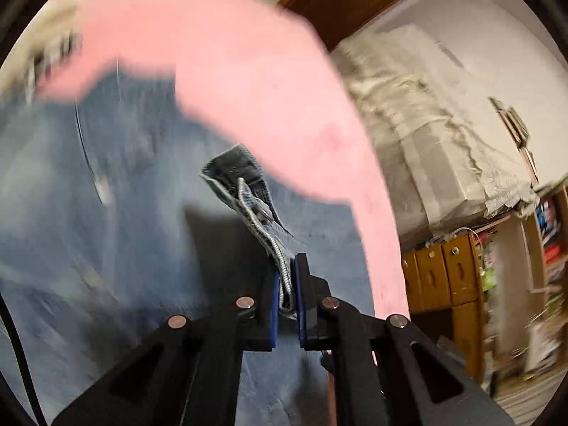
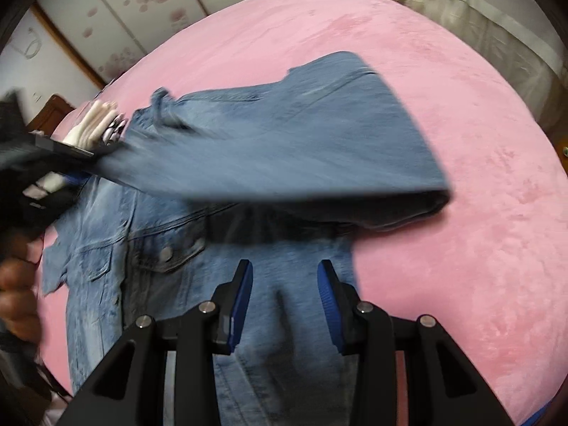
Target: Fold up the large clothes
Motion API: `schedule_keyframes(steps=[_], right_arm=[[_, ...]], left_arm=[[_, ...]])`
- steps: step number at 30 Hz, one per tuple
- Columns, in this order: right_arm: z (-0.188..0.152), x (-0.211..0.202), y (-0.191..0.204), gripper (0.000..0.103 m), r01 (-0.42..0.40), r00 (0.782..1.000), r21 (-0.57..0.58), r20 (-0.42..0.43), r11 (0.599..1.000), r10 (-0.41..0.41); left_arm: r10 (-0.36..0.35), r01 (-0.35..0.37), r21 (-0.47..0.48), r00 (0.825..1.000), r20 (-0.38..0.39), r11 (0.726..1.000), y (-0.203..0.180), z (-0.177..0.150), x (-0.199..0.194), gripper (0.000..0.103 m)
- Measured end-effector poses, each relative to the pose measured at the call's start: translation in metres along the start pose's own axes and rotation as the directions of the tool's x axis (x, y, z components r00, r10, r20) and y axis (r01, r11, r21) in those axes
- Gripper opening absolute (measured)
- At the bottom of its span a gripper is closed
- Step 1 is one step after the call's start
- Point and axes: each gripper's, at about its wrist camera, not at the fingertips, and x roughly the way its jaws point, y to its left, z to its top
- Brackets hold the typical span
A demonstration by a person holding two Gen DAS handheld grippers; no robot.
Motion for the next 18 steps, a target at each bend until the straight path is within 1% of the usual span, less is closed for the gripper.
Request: schedule_keyframes(steps=[1,3,5,6,7,8,10,11,12,13,14,16,18], right_arm=[[0.001,0.000,-0.002,0.038,0.007,1.000,0.005,0.003,1.000,-0.007],[0.003,-0.002,-0.003,0.038,0.016,1.000,0.005,0.013,1.000,-0.016],[0.003,-0.003,-0.001,0.038,0.025,0.999,-0.005,0.023,1.000,-0.025],[0.004,-0.003,0.000,0.038,0.027,0.999,-0.010,0.024,1.000,-0.026],[0.004,-0.001,0.003,0.038,0.028,0.999,-0.017,0.021,0.999,-0.028],[0.003,0.001,0.005,0.038,0.028,0.999,-0.022,0.016,0.999,-0.028],[0.002,0.006,0.012,0.038,0.033,0.999,-0.045,0.001,0.998,-0.033],[0.002,0.009,0.016,0.038,0.038,0.999,-0.057,-0.005,0.998,-0.038],[0.002,0.013,0.019,0.038,0.040,0.999,-0.069,-0.011,0.997,-0.041],[0.002,0.015,0.021,0.038,0.038,0.999,-0.076,-0.016,0.996,-0.040],[0.003,0.017,0.024,0.038,0.040,0.999,-0.080,-0.018,0.996,-0.041],[0.007,0.019,0.030,0.038,0.048,0.999,-0.087,-0.013,0.995,-0.050],[0.013,0.019,0.034,0.038,0.064,0.998,-0.093,0.000,0.994,-0.064]], left_arm=[[0.025,-0.027,0.040,0.998,0.051,0.999,-0.005,0.013,-0.019,0.005],[0.073,-0.082,0.079,0.991,0.113,0.993,-0.005,0.030,-0.044,0.005],[0.149,-0.167,0.099,0.974,0.168,0.981,0.007,0.044,-0.070,0.005],[0.179,-0.199,0.101,0.968,0.178,0.975,0.011,0.047,-0.075,0.005],[0.239,-0.258,0.088,0.953,0.185,0.962,0.027,0.048,-0.082,0.005],[0.277,-0.294,0.072,0.943,0.182,0.953,0.038,0.049,-0.084,0.005],[0.370,-0.381,0.041,0.914,0.165,0.924,0.074,0.040,-0.089,0.005],[0.408,-0.416,0.029,0.902,0.142,0.909,0.093,0.035,-0.084,0.005],[0.435,-0.439,0.015,0.893,0.116,0.898,0.108,0.030,-0.078,0.005],[0.465,-0.466,-0.005,0.882,0.075,0.885,0.125,0.023,-0.069,0.005],[0.477,-0.477,-0.014,0.877,0.047,0.879,0.136,0.016,-0.060,0.005],[0.511,-0.511,-0.017,0.860,-0.006,0.859,0.155,0.002,-0.045,0.005],[0.521,-0.523,-0.027,0.852,-0.058,0.852,0.168,-0.008,-0.033,0.005]])
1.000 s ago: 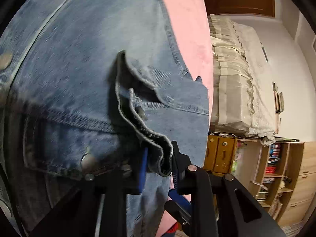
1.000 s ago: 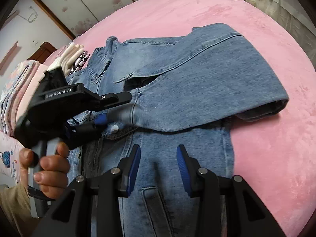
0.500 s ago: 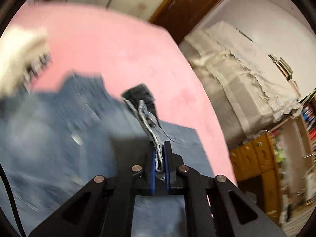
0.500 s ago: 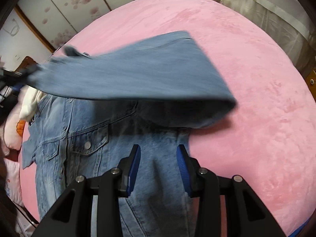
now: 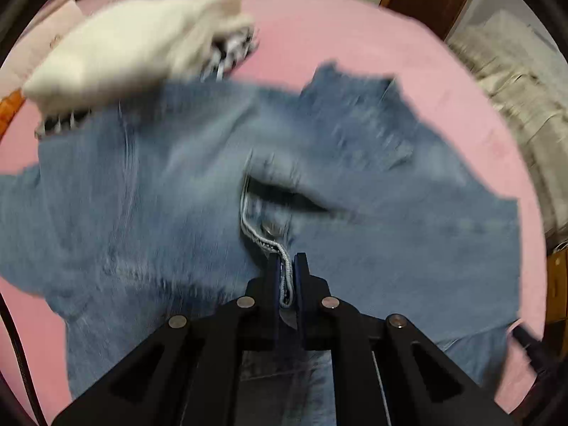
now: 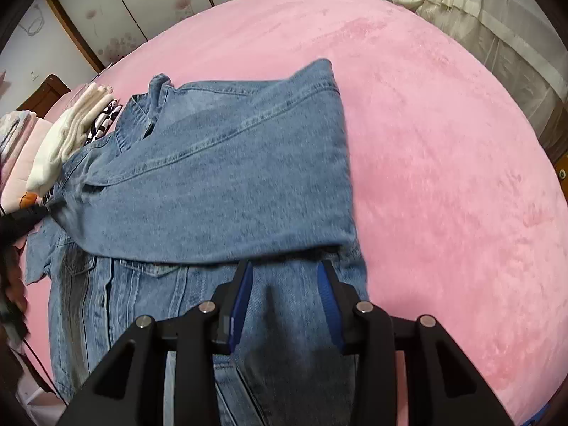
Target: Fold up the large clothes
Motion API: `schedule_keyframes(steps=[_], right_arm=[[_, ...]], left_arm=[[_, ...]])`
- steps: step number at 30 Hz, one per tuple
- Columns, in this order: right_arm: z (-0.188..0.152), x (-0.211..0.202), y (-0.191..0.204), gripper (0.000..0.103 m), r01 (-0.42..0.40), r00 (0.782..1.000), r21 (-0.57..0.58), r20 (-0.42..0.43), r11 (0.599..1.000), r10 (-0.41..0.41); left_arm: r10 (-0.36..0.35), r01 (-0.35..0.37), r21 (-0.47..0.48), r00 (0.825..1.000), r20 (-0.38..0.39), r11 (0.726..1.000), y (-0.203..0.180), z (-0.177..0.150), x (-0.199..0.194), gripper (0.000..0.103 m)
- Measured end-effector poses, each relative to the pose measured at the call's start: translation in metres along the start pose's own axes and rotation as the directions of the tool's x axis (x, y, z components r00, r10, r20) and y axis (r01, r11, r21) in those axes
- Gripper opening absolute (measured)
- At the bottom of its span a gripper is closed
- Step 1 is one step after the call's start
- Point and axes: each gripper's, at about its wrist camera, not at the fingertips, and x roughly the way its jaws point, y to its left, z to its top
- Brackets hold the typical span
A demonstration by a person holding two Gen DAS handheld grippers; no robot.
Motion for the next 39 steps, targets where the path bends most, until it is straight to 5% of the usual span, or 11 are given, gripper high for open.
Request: schedule_keyframes(steps=[3,5,7,14,19,21,25,30,31,32,39], right_arm=[[0.014,0.001,0.000,0.038,0.022,1.000,0.000,0.014,1.000,-0.022],[0.028,0.001,-0.004,0.044,0.027,0.999,0.011,0.025,1.000,-0.027],[0.046,0.000,-0.011,0.048,0.035,0.998,0.019,0.047,0.999,-0.036],[0.110,0.020,-0.016,0.053,0.056,0.997,-0.020,0.059,0.998,-0.055],[0.135,0.041,-0.026,0.053,0.058,0.998,-0.011,0.030,0.998,-0.058],[0.140,0.046,-0.030,0.053,0.052,0.998,0.004,0.025,0.999,-0.052],[0.154,0.058,-0.036,0.053,0.033,0.999,0.033,0.018,0.999,-0.034],[0.161,0.084,-0.041,0.052,0.011,0.999,0.055,-0.040,0.998,-0.009],[0.160,0.090,-0.043,0.041,0.012,0.998,0.053,-0.057,0.999,-0.009],[0.159,0.095,-0.045,0.018,0.005,0.997,0.049,-0.072,0.999,-0.001],[0.146,0.079,-0.073,0.003,0.078,0.997,0.105,0.022,0.991,-0.080]], left_arm=[[-0.007,0.006,-0.010,0.999,-0.043,1.000,0.007,-0.012,0.011,0.014],[-0.006,0.005,-0.009,0.997,-0.079,1.000,0.009,-0.013,0.011,0.042],[0.002,-0.003,-0.005,0.995,-0.099,1.000,0.014,-0.011,0.009,0.052],[-0.053,0.052,-0.018,0.998,-0.036,0.998,0.029,0.026,0.000,0.068],[-0.027,0.022,-0.045,0.995,-0.097,0.999,0.032,0.065,0.039,0.066],[-0.068,0.061,-0.060,0.991,-0.113,0.996,0.031,0.076,0.049,0.058],[-0.186,0.165,-0.132,0.967,-0.172,0.977,0.030,0.090,0.067,0.058],[-0.216,0.183,-0.186,0.960,-0.180,0.965,0.036,0.089,0.082,0.027],[-0.244,0.210,-0.191,0.955,-0.172,0.959,0.036,0.088,0.081,0.019],[-0.244,0.216,-0.177,0.956,-0.160,0.960,0.034,0.087,0.078,0.018],[-0.160,0.163,0.054,0.986,-0.054,0.985,-0.018,0.087,0.065,0.016]])
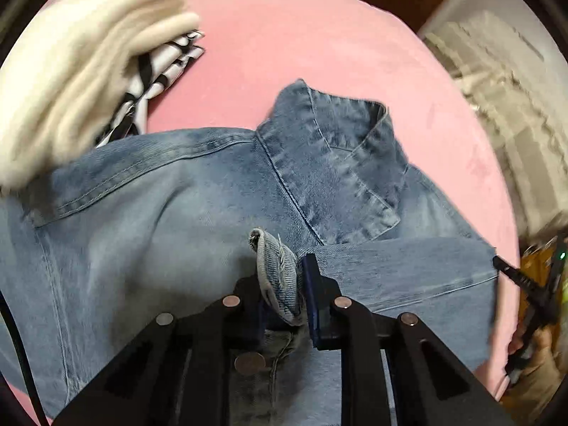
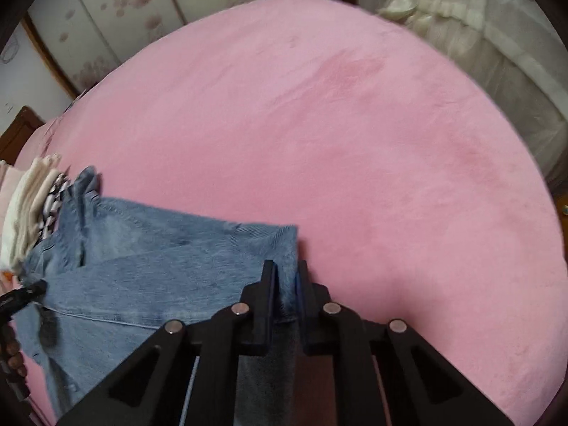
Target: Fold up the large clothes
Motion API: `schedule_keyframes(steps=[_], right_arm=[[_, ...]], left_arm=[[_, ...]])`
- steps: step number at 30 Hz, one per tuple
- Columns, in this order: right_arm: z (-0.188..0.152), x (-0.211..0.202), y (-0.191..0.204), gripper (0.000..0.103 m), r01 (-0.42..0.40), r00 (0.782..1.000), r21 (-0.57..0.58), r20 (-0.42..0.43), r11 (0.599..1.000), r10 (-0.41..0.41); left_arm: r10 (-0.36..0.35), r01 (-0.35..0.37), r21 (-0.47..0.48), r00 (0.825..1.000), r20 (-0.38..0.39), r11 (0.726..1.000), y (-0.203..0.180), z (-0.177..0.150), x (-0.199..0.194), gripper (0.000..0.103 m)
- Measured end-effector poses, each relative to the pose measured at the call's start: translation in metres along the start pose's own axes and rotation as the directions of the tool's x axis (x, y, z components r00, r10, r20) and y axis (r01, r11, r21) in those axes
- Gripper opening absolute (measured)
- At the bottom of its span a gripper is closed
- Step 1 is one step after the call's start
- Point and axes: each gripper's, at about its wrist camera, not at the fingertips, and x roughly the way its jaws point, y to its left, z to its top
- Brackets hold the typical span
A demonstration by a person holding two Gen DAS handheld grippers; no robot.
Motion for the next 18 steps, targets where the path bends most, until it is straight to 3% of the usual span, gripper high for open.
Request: schedule_keyframes(steps=[3,6,9,12,14,18], right_arm=[[0.000,0.013,-0.005,0.004,-0.005,0.999,0.021,-0.048,1.000,0.006],[0.004,-0.003,0.011,0.005,0.047,0.999,-0.050,-0.015,0.998,-0.048],[0.004,-0.029,0.018,0.006,0.026,0.999,-0.053,0.041,0.998,-0.024],[-0.007,-0.056,0.027,0.006,-0.011,0.997,-0.055,0.079,0.998,0.015],[-0.024,-0.072,0.040,0.006,-0.036,0.996,-0.087,0.082,0.996,0.043],[-0.068,-0.080,0.081,0.006,-0.116,0.992,-0.158,0.031,0.981,0.122]], left_arm=[[0.031,-0.032,-0.012,0.999,-0.029,0.999,0.005,-0.001,0.019,0.017],[0.026,-0.027,-0.033,0.999,-0.026,0.999,0.008,0.000,0.017,0.021],[0.049,-0.050,-0.037,0.999,-0.021,0.998,0.010,-0.001,-0.008,0.026],[0.104,-0.103,-0.012,0.994,0.043,0.995,0.000,-0.010,-0.043,0.036],[0.121,-0.122,0.009,0.987,0.104,0.992,-0.014,-0.022,-0.069,0.050],[0.108,-0.114,0.027,0.979,0.175,0.993,-0.041,-0.054,-0.087,0.052]])
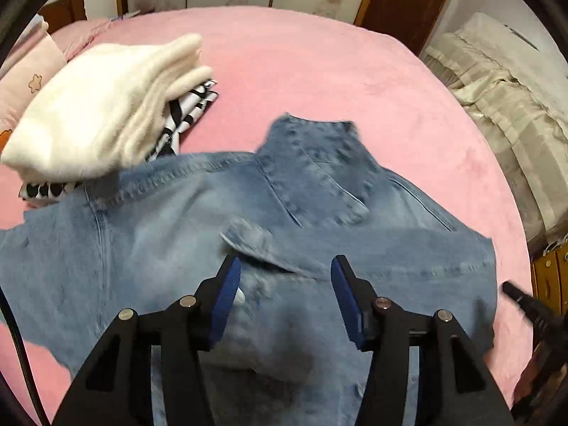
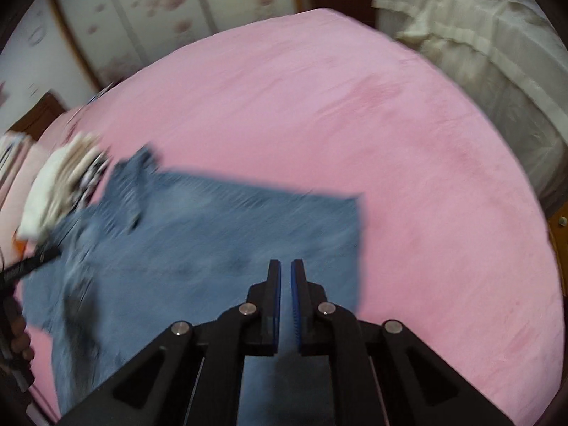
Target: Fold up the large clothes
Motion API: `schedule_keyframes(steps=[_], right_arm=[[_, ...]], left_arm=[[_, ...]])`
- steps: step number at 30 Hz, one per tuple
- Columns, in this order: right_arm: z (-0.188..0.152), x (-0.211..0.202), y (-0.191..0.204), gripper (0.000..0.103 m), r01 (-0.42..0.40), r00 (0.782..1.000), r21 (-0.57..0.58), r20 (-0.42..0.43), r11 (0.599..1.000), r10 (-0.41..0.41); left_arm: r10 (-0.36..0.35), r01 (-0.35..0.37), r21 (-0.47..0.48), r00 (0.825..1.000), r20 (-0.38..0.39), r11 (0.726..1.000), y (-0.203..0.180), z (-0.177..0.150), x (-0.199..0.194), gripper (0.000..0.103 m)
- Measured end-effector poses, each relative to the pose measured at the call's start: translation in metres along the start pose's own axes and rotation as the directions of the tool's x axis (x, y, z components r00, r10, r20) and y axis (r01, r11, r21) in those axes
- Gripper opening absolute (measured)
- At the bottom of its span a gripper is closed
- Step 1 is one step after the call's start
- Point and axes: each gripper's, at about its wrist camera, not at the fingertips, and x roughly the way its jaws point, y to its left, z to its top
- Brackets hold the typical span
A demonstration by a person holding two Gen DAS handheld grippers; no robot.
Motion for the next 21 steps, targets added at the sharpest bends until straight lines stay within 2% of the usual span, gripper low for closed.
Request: schedule_keyframes(steps=[4,6,9,12,14,16,19,21], right_arm=[[-0.041,0.013,0.044,0.006,-0.091,0.994,-0.048,-0.065,0.995,0.088],[-0.053,0.025,0.051,0.006,-0.097,0.991,-0.061,-0.093,0.993,0.091],[-0.072,0.037,0.046,0.006,-0.006,0.995,-0.093,-0.103,0.996,-0.003],[-0.084,0.037,0.003,0.002,0.137,0.987,-0.057,-0.075,0.989,-0.141],[-0.089,0.034,-0.023,0.000,0.153,0.985,-0.021,-0.075,0.988,-0.155],[-0.089,0.031,-0.035,0.000,0.098,0.992,-0.005,-0.080,0.995,-0.098],[-0.084,0.032,-0.027,0.000,0.140,0.986,-0.044,-0.087,0.989,-0.143],[-0.085,0.035,-0.024,0.000,0.153,0.984,-0.015,-0.090,0.988,-0.154]], left_arm=[[-0.002,0.002,0.014,0.999,-0.038,1.000,-0.024,-0.034,0.018,0.051],[0.016,-0.015,0.013,0.997,-0.073,1.000,-0.031,-0.050,0.036,0.047],[0.043,-0.043,0.006,0.991,-0.123,0.999,-0.033,-0.070,0.055,0.047],[0.043,-0.043,0.007,0.995,-0.095,0.999,-0.032,-0.077,0.056,0.047],[0.045,-0.043,0.026,0.994,-0.099,0.999,-0.032,-0.077,0.055,0.047],[0.054,-0.050,0.044,0.993,-0.106,0.998,-0.035,-0.077,0.056,0.050],[0.067,-0.061,0.054,0.992,-0.111,0.997,-0.041,-0.076,0.058,0.054],[0.072,-0.067,0.047,0.991,-0.113,0.997,-0.042,-0.075,0.058,0.055]])
